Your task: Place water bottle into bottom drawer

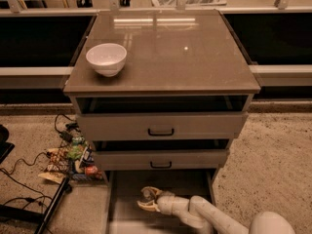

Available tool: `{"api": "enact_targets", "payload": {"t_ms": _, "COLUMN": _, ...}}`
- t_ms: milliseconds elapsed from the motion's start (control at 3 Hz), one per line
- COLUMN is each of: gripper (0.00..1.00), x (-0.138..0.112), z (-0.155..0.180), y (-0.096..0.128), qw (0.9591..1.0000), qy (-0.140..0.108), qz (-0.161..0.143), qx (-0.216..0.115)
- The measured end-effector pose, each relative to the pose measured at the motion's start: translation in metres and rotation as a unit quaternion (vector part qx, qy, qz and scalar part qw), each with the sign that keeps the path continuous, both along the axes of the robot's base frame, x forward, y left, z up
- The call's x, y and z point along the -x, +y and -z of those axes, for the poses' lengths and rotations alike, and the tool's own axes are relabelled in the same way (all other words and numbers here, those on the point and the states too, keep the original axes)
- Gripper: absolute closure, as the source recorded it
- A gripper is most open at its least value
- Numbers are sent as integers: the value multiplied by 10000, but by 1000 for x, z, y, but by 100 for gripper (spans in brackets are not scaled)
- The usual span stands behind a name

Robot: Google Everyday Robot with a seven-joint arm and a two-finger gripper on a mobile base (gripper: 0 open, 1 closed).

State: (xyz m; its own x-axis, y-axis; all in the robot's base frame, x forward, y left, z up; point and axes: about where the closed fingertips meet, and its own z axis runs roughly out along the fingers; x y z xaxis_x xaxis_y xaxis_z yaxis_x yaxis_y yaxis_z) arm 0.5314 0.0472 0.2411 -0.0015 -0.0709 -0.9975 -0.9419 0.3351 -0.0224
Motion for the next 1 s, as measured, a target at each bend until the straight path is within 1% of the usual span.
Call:
{"api": "enact_targets", "payload": {"t_ms": 333, "gripper": 36, "x": 0, "z": 0, "y": 0, "qw": 10000, "qy": 0, "qz": 0, "qx": 0}}
{"api": "enact_targets", "payload": {"t_ms": 667, "gripper": 12, "x": 0, "z": 0, "y": 0, "qw": 10000, "qy": 0, "qz": 0, "qx": 0}}
{"api": "enact_targets", "payload": {"t_ms": 1000, "gripper": 0, "x": 0, "z": -1, "y": 2, "qw": 10000, "qy": 2, "qz": -11, "qx": -8}}
